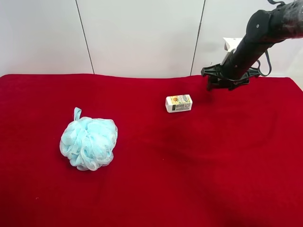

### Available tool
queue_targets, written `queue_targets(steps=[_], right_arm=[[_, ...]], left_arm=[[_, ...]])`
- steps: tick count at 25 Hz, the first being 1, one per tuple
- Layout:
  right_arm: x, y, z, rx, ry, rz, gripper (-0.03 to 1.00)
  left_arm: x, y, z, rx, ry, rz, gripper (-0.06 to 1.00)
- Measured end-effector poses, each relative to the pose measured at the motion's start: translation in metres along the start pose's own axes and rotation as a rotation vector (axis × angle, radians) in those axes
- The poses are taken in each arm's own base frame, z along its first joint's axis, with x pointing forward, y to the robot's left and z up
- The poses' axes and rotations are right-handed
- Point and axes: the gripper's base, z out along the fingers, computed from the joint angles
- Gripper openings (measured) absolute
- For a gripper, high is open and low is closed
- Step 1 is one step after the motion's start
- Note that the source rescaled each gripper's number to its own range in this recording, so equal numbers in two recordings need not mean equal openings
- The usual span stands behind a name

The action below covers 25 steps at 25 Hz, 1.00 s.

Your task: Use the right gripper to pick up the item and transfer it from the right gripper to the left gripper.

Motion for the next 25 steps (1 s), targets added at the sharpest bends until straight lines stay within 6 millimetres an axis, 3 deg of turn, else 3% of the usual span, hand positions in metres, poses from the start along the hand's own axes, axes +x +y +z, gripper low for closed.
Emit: queue_targets(steps=[9, 17, 25], right_arm=[[-0.004, 0.051, -0.011, -0.114, -0.08, -0.279, 0.01], [0.002, 0.104, -0.035, -0.249, -0.126, -0.452, 0.01], [0.017, 0.15, -0.07, -0.372, -0.16, -0.744, 0.0]], left_arm=[[0.0, 0.0, 0.0, 0.0, 0.0, 0.0, 1.0], [0.0, 0.0, 0.0, 0.0, 0.0, 0.0, 1.0], [0.0, 0.0, 0.0, 0.0, 0.0, 0.0, 1.0]])
